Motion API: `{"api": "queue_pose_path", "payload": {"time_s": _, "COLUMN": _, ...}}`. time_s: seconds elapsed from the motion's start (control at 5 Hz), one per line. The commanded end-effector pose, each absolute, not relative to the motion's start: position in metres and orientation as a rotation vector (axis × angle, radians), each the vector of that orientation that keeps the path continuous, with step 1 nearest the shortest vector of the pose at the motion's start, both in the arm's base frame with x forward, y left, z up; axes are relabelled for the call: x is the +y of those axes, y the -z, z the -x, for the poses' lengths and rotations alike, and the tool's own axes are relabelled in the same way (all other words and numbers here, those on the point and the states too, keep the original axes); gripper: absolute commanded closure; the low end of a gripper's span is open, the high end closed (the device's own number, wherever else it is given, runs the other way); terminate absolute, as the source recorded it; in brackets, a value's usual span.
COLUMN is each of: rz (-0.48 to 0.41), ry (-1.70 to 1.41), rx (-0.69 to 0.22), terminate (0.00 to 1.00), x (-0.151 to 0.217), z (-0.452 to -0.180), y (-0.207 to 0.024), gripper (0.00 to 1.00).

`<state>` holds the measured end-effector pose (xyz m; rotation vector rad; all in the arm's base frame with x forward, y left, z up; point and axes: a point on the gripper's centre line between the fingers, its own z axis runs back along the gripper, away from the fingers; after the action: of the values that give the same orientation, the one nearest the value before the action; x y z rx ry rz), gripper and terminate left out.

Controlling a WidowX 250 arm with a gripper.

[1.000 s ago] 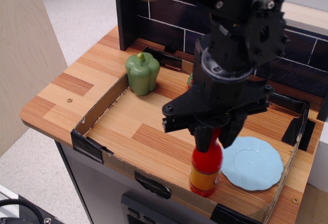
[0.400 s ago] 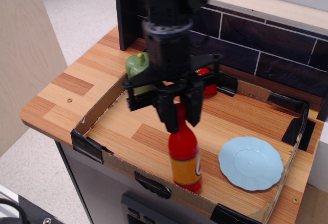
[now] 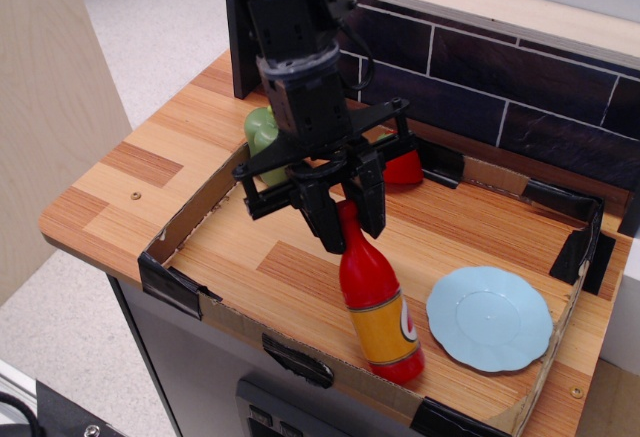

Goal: Topple hot sauce bottle

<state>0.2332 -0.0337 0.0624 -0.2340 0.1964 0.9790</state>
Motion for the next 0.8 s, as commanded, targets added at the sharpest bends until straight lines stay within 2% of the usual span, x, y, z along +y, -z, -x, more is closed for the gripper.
{"api": "queue_pose_path", "payload": {"time_s": 0.0, "rz": -0.093, "ry": -0.934, "rx": -0.145, "terminate": 0.00, "x": -0.007, "z": -0.241, "y": -0.062, "gripper": 1.00}}
{"api": "queue_pose_path", "payload": {"time_s": 0.2, "rz": -0.174, "ry": -0.925, "rx": -0.121, "terminate": 0.00, "x": 0.002, "z": -0.246, "y": -0.041, "gripper": 1.00}}
{"api": "queue_pose_path", "payload": {"time_s": 0.4, "rz": -0.181, "ry": -0.924, "rx": -0.123, "terminate": 0.00, "x": 0.006, "z": -0.250, "y": -0.028, "gripper": 1.00}}
{"api": "queue_pose_path", "payload": {"time_s": 0.6, "rz": -0.117, "ry": -0.926, "rx": -0.160, "terminate": 0.00, "x": 0.012, "z": -0.252, "y": -0.025, "gripper": 1.00}}
